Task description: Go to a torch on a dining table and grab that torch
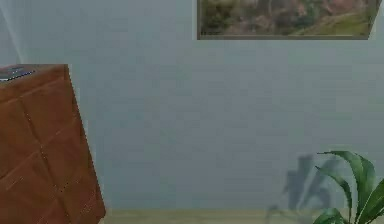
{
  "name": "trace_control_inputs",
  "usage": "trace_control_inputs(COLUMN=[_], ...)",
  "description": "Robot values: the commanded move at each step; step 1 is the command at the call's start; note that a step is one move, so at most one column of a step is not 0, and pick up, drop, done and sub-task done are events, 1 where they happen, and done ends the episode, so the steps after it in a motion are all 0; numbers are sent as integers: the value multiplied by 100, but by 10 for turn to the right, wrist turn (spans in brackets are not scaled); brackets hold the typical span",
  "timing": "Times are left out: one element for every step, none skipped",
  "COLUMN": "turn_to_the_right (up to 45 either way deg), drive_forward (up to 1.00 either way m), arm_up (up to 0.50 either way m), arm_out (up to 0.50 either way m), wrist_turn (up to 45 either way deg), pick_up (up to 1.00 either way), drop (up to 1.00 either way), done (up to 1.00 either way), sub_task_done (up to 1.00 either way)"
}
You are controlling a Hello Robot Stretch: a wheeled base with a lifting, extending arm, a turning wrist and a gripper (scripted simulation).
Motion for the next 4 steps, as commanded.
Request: trace_control_inputs(turn_to_the_right=[450,450,120,0], drive_forward=[0,0,0,100], arm_up=[0,0,0,0], arm_out=[0,0,0,0], wrist_turn=[0,0,0,0], pick_up=[0,0,0,0], drop=[0,0,0,0], done=[0,0,0,0], sub_task_done=[0,0,0,0])
